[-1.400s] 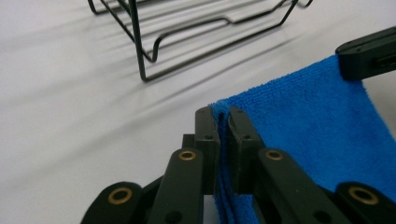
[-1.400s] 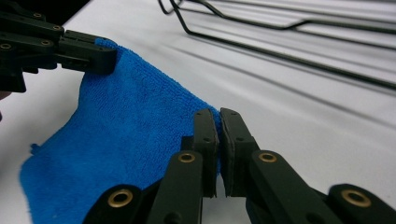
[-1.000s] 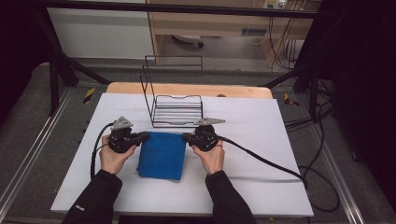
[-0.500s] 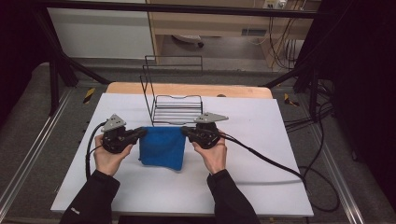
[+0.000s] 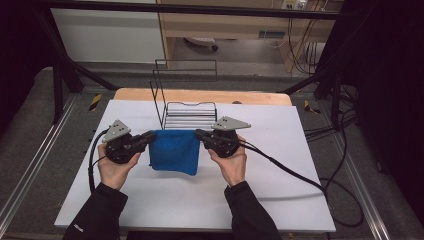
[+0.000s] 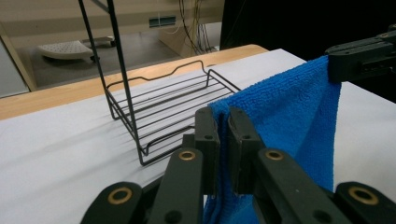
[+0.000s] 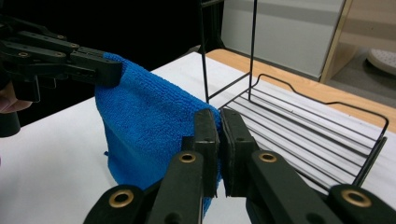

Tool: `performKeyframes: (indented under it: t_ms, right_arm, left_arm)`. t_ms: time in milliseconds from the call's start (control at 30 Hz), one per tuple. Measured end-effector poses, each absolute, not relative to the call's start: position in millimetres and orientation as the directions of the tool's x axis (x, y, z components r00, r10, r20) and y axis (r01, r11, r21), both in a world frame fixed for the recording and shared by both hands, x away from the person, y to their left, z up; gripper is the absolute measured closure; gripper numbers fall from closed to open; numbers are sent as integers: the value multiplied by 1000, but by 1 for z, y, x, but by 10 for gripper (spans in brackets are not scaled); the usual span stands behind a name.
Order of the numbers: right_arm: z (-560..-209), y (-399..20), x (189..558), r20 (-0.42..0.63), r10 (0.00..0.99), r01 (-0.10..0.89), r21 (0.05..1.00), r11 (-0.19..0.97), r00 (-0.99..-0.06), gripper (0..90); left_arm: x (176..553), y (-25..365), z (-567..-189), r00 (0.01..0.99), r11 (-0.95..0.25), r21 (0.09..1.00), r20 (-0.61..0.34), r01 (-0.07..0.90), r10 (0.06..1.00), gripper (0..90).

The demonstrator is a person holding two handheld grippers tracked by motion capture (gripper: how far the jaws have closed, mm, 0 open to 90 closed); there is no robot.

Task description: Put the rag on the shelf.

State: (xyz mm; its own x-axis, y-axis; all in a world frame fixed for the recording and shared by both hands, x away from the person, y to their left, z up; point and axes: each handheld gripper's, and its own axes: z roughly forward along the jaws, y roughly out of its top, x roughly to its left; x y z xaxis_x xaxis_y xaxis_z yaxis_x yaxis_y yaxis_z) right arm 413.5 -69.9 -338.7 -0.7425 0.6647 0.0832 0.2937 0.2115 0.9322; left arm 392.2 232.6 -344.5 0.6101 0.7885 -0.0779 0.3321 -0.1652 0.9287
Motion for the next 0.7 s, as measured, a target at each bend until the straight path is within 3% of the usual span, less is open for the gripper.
performKeyframes:
  t_ms: [700]
  right_arm:
    - [-294, -87, 402, 7, 686, 187, 964, 188, -728, 869]
  left_arm:
    - [392, 215, -306, 627, -113, 966, -60, 233, 777, 839]
